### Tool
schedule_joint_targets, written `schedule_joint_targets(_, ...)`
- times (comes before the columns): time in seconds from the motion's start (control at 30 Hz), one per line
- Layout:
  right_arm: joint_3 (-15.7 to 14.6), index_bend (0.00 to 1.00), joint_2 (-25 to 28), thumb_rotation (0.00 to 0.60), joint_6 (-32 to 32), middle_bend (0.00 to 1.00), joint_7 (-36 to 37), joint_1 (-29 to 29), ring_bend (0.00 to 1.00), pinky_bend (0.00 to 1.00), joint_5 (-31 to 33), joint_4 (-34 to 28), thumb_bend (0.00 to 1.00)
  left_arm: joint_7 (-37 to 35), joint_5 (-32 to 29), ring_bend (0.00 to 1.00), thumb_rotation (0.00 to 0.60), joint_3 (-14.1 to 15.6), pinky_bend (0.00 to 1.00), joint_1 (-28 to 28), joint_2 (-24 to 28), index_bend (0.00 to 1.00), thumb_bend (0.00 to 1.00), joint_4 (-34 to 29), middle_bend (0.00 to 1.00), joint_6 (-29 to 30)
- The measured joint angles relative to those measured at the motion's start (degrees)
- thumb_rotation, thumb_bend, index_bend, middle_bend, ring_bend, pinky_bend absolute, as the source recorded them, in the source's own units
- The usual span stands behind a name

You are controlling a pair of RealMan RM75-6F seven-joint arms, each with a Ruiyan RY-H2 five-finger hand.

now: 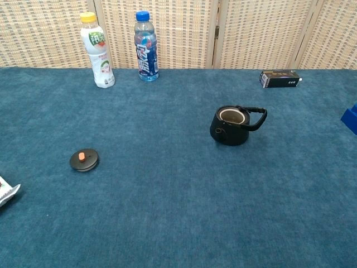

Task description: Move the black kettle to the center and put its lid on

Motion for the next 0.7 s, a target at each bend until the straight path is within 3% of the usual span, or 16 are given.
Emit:
schedule_joint_targets(0.4, 0.26, 0.59, 0.16, 0.600, -3.37, 0.52, 0.89, 1.84, 0.46, 0.58, 1.00, 0.29, 0.47, -0.31, -1.43, 0.44, 0.600, -0.21, 0.61, 0.96, 0.33, 0.60, 0.40, -0.41, 0.56, 0.69)
schedule_joint_targets(0.6, 0.71, 0.59, 0.64, 0.600, -4.18, 0.52, 0.41, 3.13, 0.46, 0.55, 0.32, 0.19, 0.27, -1.25, -2.20, 0.44, 0.600, -0.49, 0.61, 1.02, 0.72, 0.60, 0.40, -0.29, 0.56, 0.27)
schedule_joint_targets(0.7, 1.51, 0.59, 1.74, 0.600, -6.00, 0.52, -0.54, 4.93, 0.46, 0.47, 0.37, -1.09, 0.15, -1.66, -2.03, 0.44, 0.600, -0.54, 0.61, 1.06, 0.88, 0.60, 0.40, -0.42, 0.56, 0.29)
